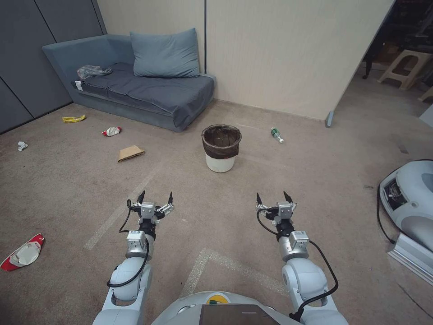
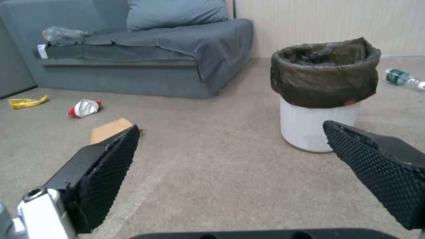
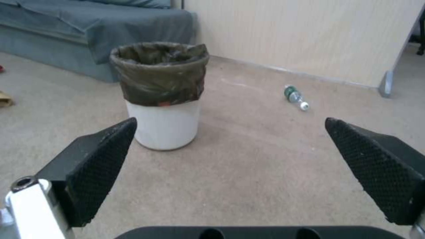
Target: Pick up the trash bin, then pick up the garbage from the floor and place it into the trash bin.
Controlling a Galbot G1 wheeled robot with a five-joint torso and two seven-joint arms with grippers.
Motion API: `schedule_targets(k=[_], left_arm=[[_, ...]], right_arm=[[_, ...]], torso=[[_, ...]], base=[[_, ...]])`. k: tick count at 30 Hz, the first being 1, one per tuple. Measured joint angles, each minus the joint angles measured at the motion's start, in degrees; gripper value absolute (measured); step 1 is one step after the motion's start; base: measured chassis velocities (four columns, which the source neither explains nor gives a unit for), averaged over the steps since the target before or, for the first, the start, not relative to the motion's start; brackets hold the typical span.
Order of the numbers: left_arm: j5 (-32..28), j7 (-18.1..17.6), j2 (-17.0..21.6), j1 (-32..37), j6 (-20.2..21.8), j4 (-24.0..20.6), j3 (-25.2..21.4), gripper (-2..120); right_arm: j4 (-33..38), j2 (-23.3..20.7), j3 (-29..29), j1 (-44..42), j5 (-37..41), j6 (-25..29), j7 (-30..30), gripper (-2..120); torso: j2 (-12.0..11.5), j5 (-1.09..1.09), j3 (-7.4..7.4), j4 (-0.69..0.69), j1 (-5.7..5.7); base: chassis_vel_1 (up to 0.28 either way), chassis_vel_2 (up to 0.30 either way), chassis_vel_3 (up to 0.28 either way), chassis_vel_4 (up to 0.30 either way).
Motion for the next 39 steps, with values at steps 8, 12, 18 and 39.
schedule_targets(k=[8, 12, 18, 39], left_arm=[[0.0, 0.0, 0.0, 0.0, 0.0, 0.0, 0.0, 100], [0.1, -0.1, 0.0, 0.2, 0.2, -0.2, 0.1, 100], [2.3, -2.8, -0.1, 4.1, 4.4, -6.5, 2.2, 100], [10.9, -14.2, -0.5, 19.5, 21.0, -29.1, 10.6, 100]], right_arm=[[0.0, 0.0, 0.0, 0.0, 0.0, 0.0, 0.0, 100], [0.2, 0.0, 0.0, -0.2, 0.0, 0.0, 0.0, 100], [6.7, 1.3, -0.3, -5.5, -1.9, -0.3, 0.9, 100], [29.3, 6.2, -1.3, -26.5, -6.7, 1.4, 3.8, 100]], torso=[[0.0, 0.0, 0.0, 0.0, 0.0], [0.0, 0.0, 0.0, 0.01, 0.0], [0.0, 0.0, 0.0, -0.01, 0.0], [0.0, 0.01, -0.01, -0.02, 0.0]], base=[[0.0, 0.0, 0.0, 0.0], [0.0, 0.0, 0.0, 0.0], [0.0, 0.0, 0.0, 0.0], [0.0, 0.0, 0.0, 0.0]])
